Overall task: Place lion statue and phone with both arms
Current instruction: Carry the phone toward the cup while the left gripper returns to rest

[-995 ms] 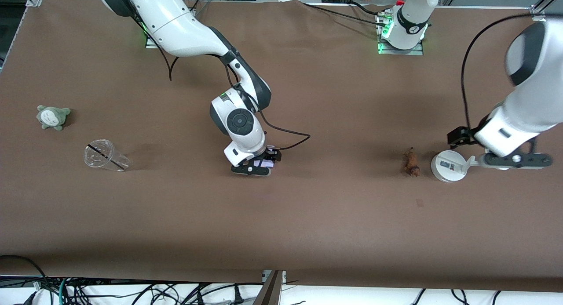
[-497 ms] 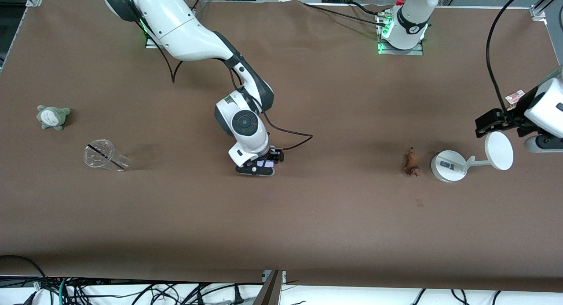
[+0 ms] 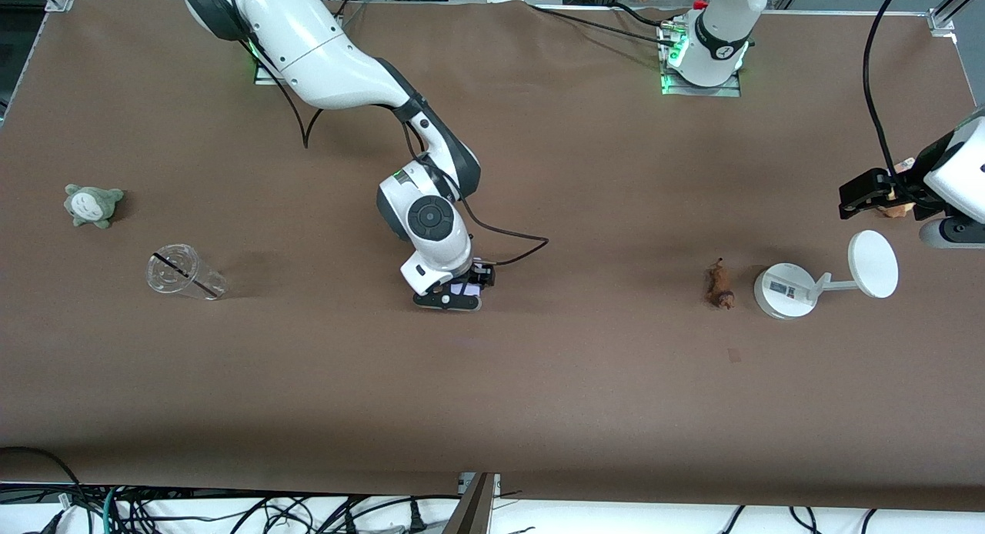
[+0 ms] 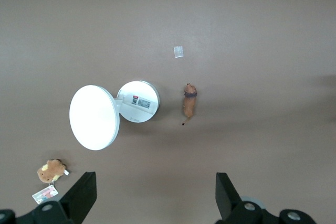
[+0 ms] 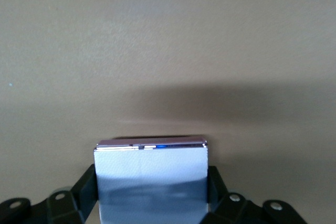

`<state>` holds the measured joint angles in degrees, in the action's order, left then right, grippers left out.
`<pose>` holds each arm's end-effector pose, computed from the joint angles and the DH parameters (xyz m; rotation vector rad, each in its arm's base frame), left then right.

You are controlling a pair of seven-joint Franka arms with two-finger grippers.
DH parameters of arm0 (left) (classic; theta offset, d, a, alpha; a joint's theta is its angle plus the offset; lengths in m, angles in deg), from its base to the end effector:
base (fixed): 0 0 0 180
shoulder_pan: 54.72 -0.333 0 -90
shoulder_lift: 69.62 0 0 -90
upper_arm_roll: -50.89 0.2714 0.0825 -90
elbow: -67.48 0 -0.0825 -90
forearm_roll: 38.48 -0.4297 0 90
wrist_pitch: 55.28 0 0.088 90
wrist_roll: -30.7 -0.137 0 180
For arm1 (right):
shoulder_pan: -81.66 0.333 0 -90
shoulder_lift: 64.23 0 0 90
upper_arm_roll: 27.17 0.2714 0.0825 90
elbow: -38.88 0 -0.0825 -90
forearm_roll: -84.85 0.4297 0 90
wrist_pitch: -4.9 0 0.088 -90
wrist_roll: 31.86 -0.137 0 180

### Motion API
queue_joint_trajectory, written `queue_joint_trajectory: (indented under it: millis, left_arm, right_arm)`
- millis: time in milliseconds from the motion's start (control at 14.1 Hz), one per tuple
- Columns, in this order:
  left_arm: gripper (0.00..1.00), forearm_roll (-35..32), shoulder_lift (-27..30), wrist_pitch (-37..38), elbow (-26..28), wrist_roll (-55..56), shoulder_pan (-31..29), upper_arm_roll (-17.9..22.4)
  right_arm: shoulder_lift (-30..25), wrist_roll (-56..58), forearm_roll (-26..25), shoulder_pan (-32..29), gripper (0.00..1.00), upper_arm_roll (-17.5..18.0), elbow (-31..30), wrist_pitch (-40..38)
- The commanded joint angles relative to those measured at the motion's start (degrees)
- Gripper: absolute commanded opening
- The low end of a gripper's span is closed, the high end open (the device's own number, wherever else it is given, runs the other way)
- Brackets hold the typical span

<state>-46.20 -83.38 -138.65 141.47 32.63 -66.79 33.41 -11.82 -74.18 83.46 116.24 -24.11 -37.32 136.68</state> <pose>0.6464 -0.0212 0.5393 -3.0727 0.0671 0.0955 0.5966 0.4517 0.0983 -3.0842 0.1358 -0.0439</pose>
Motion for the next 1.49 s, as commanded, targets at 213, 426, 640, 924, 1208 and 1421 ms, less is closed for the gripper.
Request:
queue_joint_trajectory:
  millis: [213, 426, 640, 924, 1208, 1421]
  left_arm:
    - [1.00, 5.77, 8.20, -2.92, 9.65, -3.68, 9.20, 13.89]
    - [1.00, 5.88, 15.05, -9.78, 19.75, -3.78, 11.88, 16.51]
    - [1.00, 5.88, 16.13, -10.77, 21.72, -4.13, 11.36, 16.43]
    - [1.00, 5.79, 15.95, -10.59, 21.55, -4.04, 11.27, 16.07]
    - [1.00, 5.79, 15.78, -10.42, 21.11, -3.95, 11.27, 16.07]
    - [1.00, 5.79, 15.69, -9.89, 20.93, -3.95, 11.36, 16.07]
  right_arm:
    - [-10.99, 11.26, -0.10, -5.31, 0.33, 0.19, -0.26, -17.05]
    - [-15.74, 16.81, -0.01, -8.91, 0.30, 0.19, -0.43, -26.64]
    - [-19.87, 23.39, 0.52, -13.39, 0.30, 0.10, -2.97, -30.71]
    - [-22.00, 36.05, 0.52, -21.12, 0.31, -0.07, -6.93, -30.63]
    - [-21.91, 42.04, 0.52, -25.35, 0.31, -0.51, -12.46, -25.02]
    - [-21.82, 45.03, 0.43, -25.62, 0.31, -2.79, -17.73, -17.29]
